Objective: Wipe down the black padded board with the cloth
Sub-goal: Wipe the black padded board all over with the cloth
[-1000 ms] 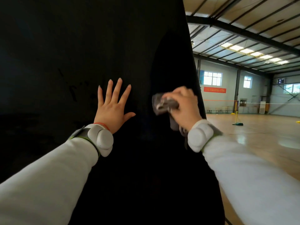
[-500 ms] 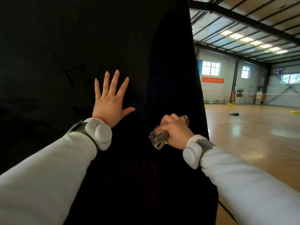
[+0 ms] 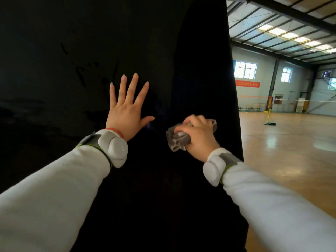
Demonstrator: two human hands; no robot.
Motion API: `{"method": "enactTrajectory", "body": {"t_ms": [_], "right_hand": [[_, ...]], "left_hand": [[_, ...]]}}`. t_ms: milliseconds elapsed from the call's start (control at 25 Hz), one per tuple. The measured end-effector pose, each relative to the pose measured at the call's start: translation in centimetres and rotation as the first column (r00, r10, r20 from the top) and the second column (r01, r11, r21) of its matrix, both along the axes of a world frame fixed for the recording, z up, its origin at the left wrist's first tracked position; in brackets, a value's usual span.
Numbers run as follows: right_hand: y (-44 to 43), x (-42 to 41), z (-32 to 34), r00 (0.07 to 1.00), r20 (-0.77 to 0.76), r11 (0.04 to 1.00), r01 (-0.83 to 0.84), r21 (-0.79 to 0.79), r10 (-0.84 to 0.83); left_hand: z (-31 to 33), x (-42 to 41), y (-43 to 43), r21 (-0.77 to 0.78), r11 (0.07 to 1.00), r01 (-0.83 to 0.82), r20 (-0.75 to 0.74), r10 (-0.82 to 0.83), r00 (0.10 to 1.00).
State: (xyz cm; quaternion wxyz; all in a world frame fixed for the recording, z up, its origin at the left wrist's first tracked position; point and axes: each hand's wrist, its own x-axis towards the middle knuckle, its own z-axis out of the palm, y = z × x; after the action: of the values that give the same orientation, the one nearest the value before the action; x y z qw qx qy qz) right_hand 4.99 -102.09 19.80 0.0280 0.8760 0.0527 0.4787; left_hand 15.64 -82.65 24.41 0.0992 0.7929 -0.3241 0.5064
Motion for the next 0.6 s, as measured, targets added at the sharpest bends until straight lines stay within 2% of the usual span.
{"method": "enactTrajectory", "body": {"t_ms": [80,200,240,320,360,400,480,600], "right_hand": [[-0.1,-0.6,-2.2,0.993,-0.121,0.998,-0.023,-0.053,0.017],[-0.2,-2.1,-2.5,0.925,-0.377,0.987,-0.018,-0.163,-0.045],[-0.1,-2.3,-1.8,0.93,-0.364,0.992,0.001,-0.13,-0.049],[0.0,-2.1,0.8,0.994,-0.1,0.998,0.04,0.044,-0.036],[0.3,-1.8,2.1,0.997,0.034,0.991,0.058,0.122,-0.062],[0.6,-1.4,3.1,0.991,0.102,0.982,0.073,0.173,-0.091],[0.8,-0.3,3.0,0.991,0.098,0.979,0.067,0.193,-0.087],[0.4,0.3,-0.5,1.0,0.03,0.992,-0.003,0.123,-0.001]], "left_hand": [[0.1,-0.2,-0.1,-0.009,1.0,0.009,-0.019,-0.009,1.0],[-1.8,-0.6,0.4,0.008,1.0,-0.008,-0.069,0.009,0.998],[-2.9,-0.5,0.5,0.018,1.0,-0.017,-0.079,0.019,0.997],[-4.7,-0.3,0.7,0.023,0.999,-0.025,-0.095,0.027,0.995],[-5.2,-0.1,0.6,0.024,0.999,-0.029,-0.099,0.031,0.995],[-5.4,-0.1,0.6,0.025,0.999,-0.032,-0.1,0.035,0.994],[-5.3,0.0,0.5,0.023,0.999,-0.035,-0.082,0.037,0.996],[-5.5,-0.1,0.3,0.009,0.999,-0.035,-0.06,0.036,0.998]]}}
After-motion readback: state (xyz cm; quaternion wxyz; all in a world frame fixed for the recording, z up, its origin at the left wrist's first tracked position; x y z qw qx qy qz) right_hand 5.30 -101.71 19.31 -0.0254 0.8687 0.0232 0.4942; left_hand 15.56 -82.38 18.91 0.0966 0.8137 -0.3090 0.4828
